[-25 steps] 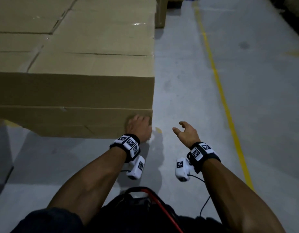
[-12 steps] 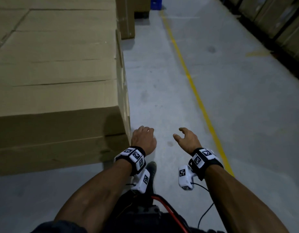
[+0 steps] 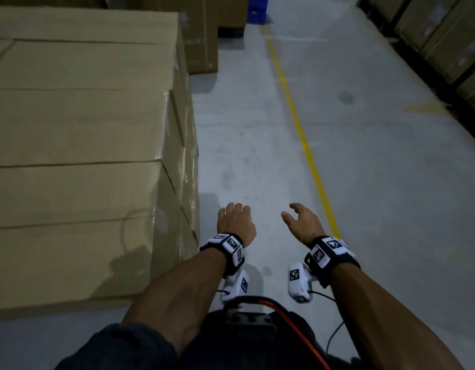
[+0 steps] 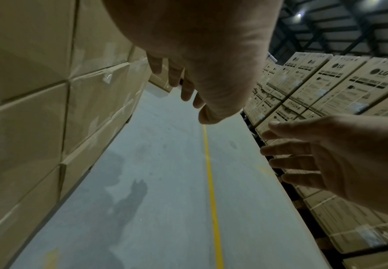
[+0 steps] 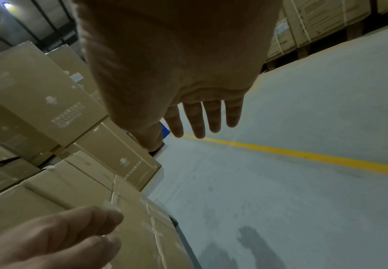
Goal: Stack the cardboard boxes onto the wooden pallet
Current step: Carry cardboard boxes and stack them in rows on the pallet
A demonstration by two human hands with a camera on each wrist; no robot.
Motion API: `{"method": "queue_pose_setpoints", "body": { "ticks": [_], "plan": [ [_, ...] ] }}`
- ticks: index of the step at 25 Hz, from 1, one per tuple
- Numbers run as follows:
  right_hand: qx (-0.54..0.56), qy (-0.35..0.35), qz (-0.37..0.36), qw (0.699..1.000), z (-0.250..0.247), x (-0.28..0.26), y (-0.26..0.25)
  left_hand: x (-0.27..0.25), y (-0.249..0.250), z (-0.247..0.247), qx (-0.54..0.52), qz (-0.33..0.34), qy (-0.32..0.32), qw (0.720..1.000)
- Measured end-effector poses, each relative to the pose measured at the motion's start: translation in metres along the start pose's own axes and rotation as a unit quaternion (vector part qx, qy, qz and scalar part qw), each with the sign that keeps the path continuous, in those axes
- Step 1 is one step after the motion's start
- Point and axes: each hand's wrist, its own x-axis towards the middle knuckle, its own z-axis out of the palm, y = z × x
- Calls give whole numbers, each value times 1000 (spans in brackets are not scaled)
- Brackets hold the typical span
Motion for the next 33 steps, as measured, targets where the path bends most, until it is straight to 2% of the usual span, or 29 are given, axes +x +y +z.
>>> {"method": "queue_pose_setpoints", "body": {
  "ticks": [7, 11, 14, 16, 18, 22, 28, 31, 33],
  "plan": [
    [-24, -47, -56, 997, -31, 139, -27, 123, -8, -21, -5, -60, 40, 997],
    [-62, -110, -115, 985, -54, 243, -44, 195, -8, -27, -21, -148, 58, 987],
    [-95, -151, -163, 970, -71, 307, -66, 224, -5, -39, -60, -218, 77, 971],
    [-131, -186, -200, 953, -76, 351, -90, 242, -3, -47, -82, -269, 116, 953],
    [-157, -210, -229, 938, -72, 379, -112, 250, -7, -48, -126, -312, 113, 935],
    [-196, -278, -276, 899, -40, 407, -154, 249, -25, -38, -146, -425, 107, 887],
    [-231, -328, -313, 861, 13, 428, -195, 248, -45, -4, -176, -524, 88, 828],
    [-246, -365, -340, 831, 40, 439, -208, 246, -44, 20, -204, -593, 98, 773],
    [-246, -391, -356, 812, 62, 450, -213, 248, -41, 36, -227, -646, 114, 720]
  ]
}}
